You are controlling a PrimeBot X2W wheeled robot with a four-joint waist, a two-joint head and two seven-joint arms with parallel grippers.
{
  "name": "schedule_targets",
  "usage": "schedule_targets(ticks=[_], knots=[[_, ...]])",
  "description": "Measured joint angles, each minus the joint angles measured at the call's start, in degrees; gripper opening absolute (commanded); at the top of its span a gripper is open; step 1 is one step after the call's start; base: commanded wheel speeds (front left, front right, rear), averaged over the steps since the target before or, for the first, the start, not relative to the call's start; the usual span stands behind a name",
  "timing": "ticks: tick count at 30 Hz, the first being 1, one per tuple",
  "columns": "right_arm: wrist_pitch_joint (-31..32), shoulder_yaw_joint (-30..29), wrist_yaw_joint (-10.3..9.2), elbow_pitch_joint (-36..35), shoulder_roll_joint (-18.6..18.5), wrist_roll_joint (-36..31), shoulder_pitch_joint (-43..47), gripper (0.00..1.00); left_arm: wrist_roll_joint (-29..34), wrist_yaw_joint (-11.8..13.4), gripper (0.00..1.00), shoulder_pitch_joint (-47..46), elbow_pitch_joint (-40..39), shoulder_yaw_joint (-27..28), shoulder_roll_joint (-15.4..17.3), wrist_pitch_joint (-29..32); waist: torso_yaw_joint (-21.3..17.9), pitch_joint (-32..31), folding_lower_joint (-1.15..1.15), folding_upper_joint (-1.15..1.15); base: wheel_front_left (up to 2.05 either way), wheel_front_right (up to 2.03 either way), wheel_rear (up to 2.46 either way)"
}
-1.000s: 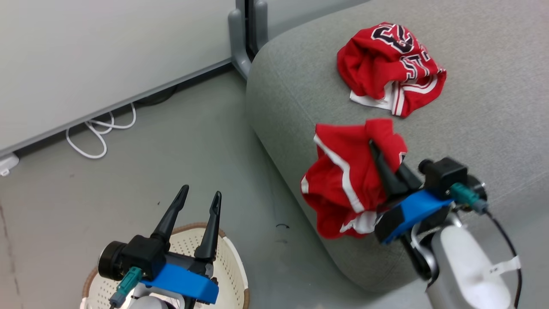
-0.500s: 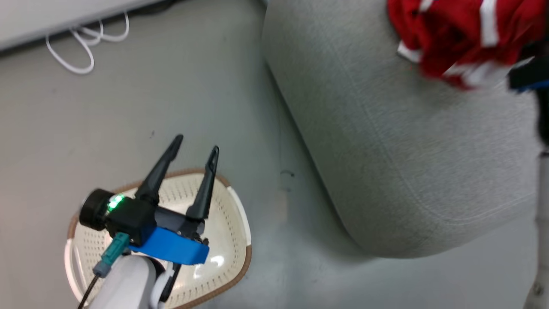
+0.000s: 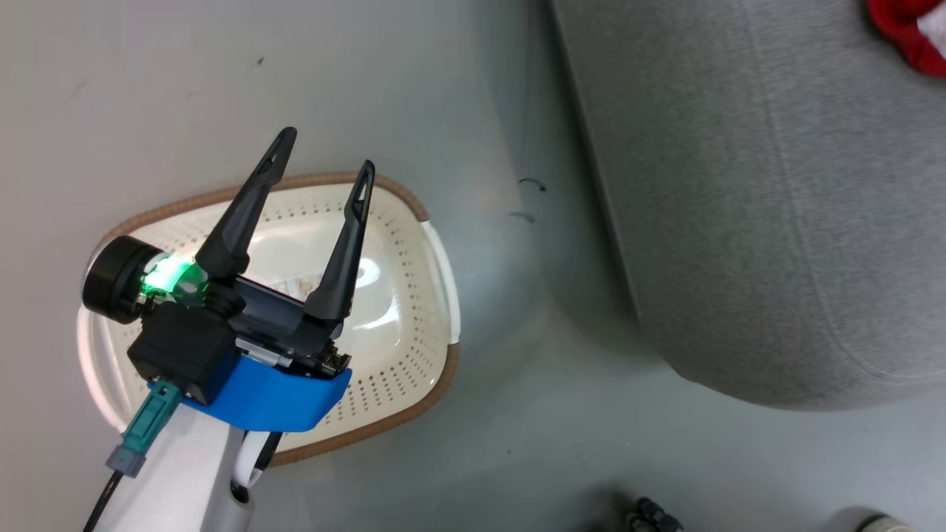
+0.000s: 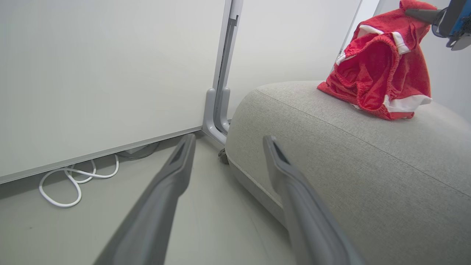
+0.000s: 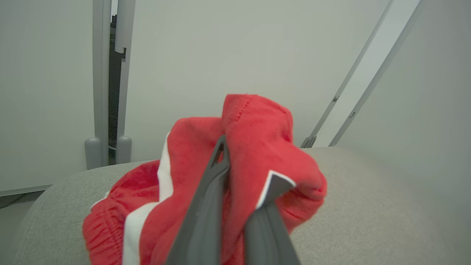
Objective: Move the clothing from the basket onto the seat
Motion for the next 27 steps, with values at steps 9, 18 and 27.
schedule_targets(ticks=[9, 18, 27], knots=[[-1.6, -3.0, 0.00, 13.4, 2.2, -2.9, 0.2, 1.00, -1.0, 0.0, 1.00, 0.0, -0.2, 0.1, -0.6, 0.0, 3.0, 1.7, 0.00, 0.00, 0.00, 0.00, 0.00], [-4.6, -4.4, 0.00, 18.7, 1.6, -6.2, 1.2, 1.00, -2.2, 0.0, 1.00, -0.2, 2.9, -0.2, -2.7, 0.0, 4.8, -2.0, -0.01, 0.00, 0.00, 0.00, 0.00], [-7.9, -5.4, 0.00, 18.9, 3.5, -5.6, 8.3, 1.00, -3.7, 0.0, 1.00, 2.5, 6.5, 1.3, -5.9, 0.0, 6.9, -9.8, -0.02, 0.00, 0.00, 0.00, 0.00]])
